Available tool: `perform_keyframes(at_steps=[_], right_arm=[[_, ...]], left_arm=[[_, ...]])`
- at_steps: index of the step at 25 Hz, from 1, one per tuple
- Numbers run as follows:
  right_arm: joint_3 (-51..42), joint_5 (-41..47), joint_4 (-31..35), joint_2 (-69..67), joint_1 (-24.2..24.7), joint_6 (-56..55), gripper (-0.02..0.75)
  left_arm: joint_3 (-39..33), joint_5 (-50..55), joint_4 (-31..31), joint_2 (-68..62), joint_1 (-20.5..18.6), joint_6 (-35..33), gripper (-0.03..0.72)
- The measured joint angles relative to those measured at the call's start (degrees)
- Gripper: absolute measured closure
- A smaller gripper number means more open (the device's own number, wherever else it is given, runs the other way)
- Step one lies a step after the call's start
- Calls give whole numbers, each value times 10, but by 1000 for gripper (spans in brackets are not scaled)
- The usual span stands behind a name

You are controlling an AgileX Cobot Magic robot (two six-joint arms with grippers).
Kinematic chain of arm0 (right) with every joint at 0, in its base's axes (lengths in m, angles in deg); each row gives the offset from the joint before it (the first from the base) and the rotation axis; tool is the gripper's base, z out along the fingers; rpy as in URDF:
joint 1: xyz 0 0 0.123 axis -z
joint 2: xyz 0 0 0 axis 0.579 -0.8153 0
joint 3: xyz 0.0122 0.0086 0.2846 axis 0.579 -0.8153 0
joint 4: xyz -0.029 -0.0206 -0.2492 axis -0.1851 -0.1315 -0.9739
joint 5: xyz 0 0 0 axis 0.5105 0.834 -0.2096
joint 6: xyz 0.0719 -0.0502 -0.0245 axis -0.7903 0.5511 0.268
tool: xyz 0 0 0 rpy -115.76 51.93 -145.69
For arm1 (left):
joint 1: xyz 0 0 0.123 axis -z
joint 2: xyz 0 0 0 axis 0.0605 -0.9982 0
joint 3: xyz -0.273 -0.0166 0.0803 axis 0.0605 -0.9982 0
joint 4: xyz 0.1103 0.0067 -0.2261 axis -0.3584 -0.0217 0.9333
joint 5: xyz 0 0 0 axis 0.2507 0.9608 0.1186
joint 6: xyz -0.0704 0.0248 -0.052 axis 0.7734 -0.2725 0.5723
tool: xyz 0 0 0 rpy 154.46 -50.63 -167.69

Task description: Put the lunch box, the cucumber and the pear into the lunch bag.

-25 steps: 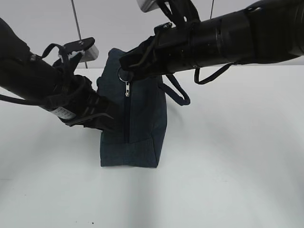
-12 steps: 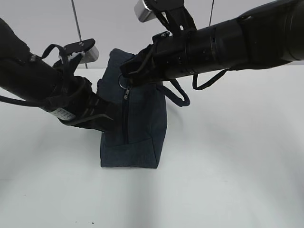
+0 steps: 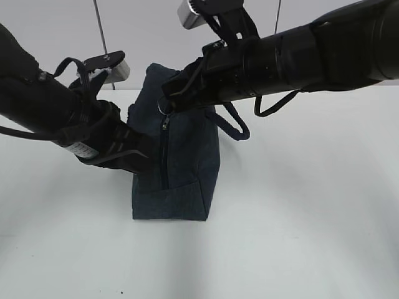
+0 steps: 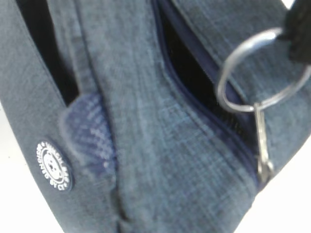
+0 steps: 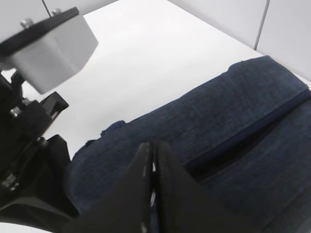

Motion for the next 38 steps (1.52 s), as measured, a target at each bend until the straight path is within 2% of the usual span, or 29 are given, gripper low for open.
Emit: perform_keyframes(at_steps=[35,38], right_arm=[[29,-39,-5,-1,6,0,732],[29,-29,-5,-1,6,-27,732]], left_arm=[[1,66,1,1,0,0,693],[1,67,1,1,0,0,694]])
